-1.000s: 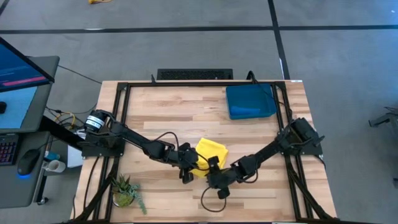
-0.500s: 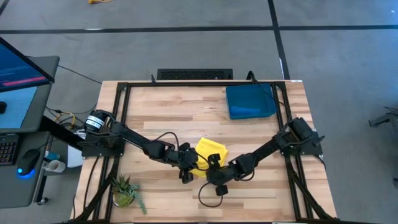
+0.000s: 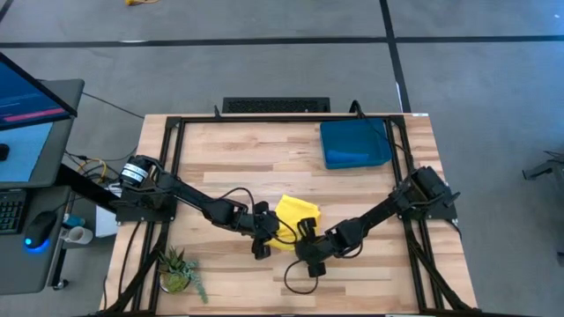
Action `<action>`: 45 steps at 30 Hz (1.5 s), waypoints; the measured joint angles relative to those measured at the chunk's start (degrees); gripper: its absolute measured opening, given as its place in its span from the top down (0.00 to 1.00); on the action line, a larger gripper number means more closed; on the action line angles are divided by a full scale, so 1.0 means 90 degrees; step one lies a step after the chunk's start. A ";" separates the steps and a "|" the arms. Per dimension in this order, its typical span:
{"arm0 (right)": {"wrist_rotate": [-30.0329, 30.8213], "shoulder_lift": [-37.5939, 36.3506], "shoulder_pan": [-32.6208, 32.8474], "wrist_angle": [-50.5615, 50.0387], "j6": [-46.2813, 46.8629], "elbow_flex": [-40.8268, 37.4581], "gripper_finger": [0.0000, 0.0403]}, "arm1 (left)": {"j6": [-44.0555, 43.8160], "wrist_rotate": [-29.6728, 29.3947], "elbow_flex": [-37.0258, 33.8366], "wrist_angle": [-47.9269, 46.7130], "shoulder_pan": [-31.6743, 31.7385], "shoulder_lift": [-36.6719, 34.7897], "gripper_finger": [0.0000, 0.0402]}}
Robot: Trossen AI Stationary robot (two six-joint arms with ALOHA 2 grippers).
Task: Roll microfiber towels into tight, uniform cylinder then place into a basket
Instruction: Roll the yellow microfiber cloth
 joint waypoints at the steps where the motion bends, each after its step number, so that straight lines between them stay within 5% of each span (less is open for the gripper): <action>1: 0.0023 -0.0027 0.0039 -0.0052 0.0058 -0.0011 0.96 | 0.0021 -0.0031 0.0000 -0.0076 0.0000 -0.0006 1.00; 10: 0.0250 -0.0167 0.0161 -0.0993 0.0791 0.0086 0.98 | 0.0536 -0.0469 0.0006 -0.0703 -0.0155 -0.0396 1.00; 33: 0.0208 -0.0388 -0.0024 -0.1315 0.1059 0.0102 0.94 | 0.0590 0.0627 0.0002 -0.0970 -0.0292 -0.0420 0.99; 45: 0.0190 -0.0398 -0.0019 -0.1318 0.1050 0.0103 0.94 | 0.0756 0.0797 0.0002 -0.0987 -0.0280 -0.0420 0.72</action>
